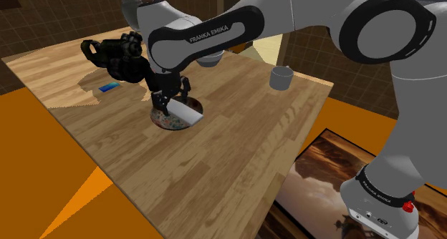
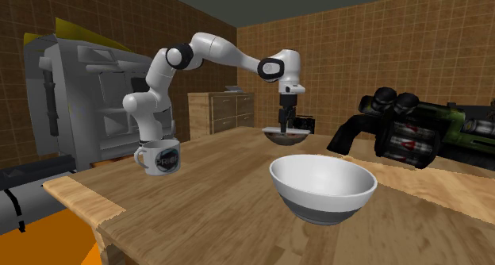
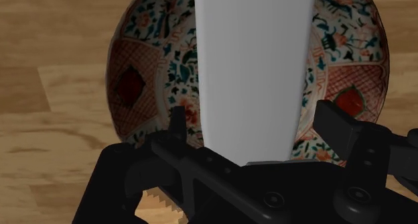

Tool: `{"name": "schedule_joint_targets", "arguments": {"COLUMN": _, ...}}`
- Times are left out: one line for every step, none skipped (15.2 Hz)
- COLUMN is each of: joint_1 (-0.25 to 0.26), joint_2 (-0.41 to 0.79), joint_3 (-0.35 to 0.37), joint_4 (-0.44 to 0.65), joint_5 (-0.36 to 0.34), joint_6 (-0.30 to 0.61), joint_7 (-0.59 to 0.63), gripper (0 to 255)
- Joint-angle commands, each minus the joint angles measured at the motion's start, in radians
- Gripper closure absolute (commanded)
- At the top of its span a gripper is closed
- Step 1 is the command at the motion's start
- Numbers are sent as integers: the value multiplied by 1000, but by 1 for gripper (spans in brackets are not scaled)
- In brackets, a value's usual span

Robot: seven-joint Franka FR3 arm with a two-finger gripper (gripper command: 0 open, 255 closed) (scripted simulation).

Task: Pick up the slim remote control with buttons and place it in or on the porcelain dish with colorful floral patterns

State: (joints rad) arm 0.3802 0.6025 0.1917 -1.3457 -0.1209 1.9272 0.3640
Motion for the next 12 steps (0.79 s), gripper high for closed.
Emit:
{"name": "schedule_joint_targets", "arguments": {"joint_1": 0, "joint_2": 0, "joint_3": 0, "joint_4": 0, "joint_5": 0, "joint_6": 0, "joint_7": 0, "gripper": 0}}
{"name": "schedule_joint_targets", "arguments": {"joint_1": 1, "joint_2": -7, "joint_3": 1, "joint_4": 22, "joint_5": 2, "joint_6": -29, "joint_7": -2, "gripper": 0}}
{"name": "schedule_joint_targets", "arguments": {"joint_1": 2, "joint_2": -13, "joint_3": 2, "joint_4": 47, "joint_5": 3, "joint_6": -60, "joint_7": -3, "gripper": 0}}
{"name": "schedule_joint_targets", "arguments": {"joint_1": 3, "joint_2": -17, "joint_3": 3, "joint_4": 74, "joint_5": 5, "joint_6": -91, "joint_7": -4, "gripper": 0}}
{"name": "schedule_joint_targets", "arguments": {"joint_1": 4, "joint_2": -19, "joint_3": 3, "joint_4": 97, "joint_5": 6, "joint_6": -116, "joint_7": -5, "gripper": 0}}
{"name": "schedule_joint_targets", "arguments": {"joint_1": 4, "joint_2": -19, "joint_3": 3, "joint_4": 97, "joint_5": 6, "joint_6": -116, "joint_7": -5, "gripper": 0}}
{"name": "schedule_joint_targets", "arguments": {"joint_1": 4, "joint_2": -19, "joint_3": 3, "joint_4": 97, "joint_5": 6, "joint_6": -116, "joint_7": -5, "gripper": 0}}
{"name": "schedule_joint_targets", "arguments": {"joint_1": 4, "joint_2": -19, "joint_3": 3, "joint_4": 97, "joint_5": 6, "joint_6": -116, "joint_7": -5, "gripper": 0}}
{"name": "schedule_joint_targets", "arguments": {"joint_1": 4, "joint_2": -19, "joint_3": 3, "joint_4": 97, "joint_5": 6, "joint_6": -116, "joint_7": -5, "gripper": 0}}
{"name": "schedule_joint_targets", "arguments": {"joint_1": 4, "joint_2": -19, "joint_3": 3, "joint_4": 97, "joint_5": 6, "joint_6": -116, "joint_7": -5, "gripper": 0}}
{"name": "schedule_joint_targets", "arguments": {"joint_1": 4, "joint_2": -19, "joint_3": 3, "joint_4": 97, "joint_5": 6, "joint_6": -116, "joint_7": -5, "gripper": 0}}
{"name": "schedule_joint_targets", "arguments": {"joint_1": 4, "joint_2": -19, "joint_3": 3, "joint_4": 97, "joint_5": 6, "joint_6": -116, "joint_7": -5, "gripper": 0}}
